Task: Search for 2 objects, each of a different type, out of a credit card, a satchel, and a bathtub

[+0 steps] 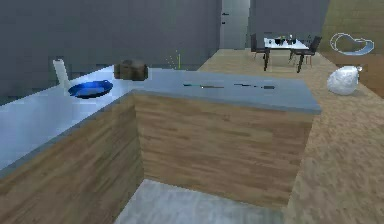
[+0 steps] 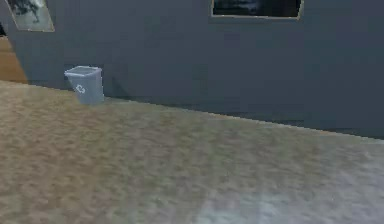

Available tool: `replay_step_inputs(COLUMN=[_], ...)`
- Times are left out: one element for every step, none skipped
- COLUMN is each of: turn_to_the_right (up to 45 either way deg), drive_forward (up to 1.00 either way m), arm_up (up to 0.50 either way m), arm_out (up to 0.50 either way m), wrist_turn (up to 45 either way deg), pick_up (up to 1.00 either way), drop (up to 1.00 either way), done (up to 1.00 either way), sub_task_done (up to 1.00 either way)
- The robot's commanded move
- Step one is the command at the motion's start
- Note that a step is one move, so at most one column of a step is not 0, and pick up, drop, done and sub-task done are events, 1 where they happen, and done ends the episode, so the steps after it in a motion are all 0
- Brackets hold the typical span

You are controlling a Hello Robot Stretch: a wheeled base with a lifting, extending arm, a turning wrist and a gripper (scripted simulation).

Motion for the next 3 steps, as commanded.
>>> replay_step_inputs(turn_to_the_right=[15.0, 0.0, -45.0], drive_forward=[0.00, 0.05, 0.00], arm_up=[0.00, 0.00, 0.00], arm_out=[0.00, 0.00, 0.00], wrist_turn=[0.0, 0.0, 0.0], pick_up=[0.00, 0.00, 0.00], drop=[0.00, 0.00, 0.00], done=[0.00, 0.00, 0.00], sub_task_done=[0.00, 0.00, 0.00])
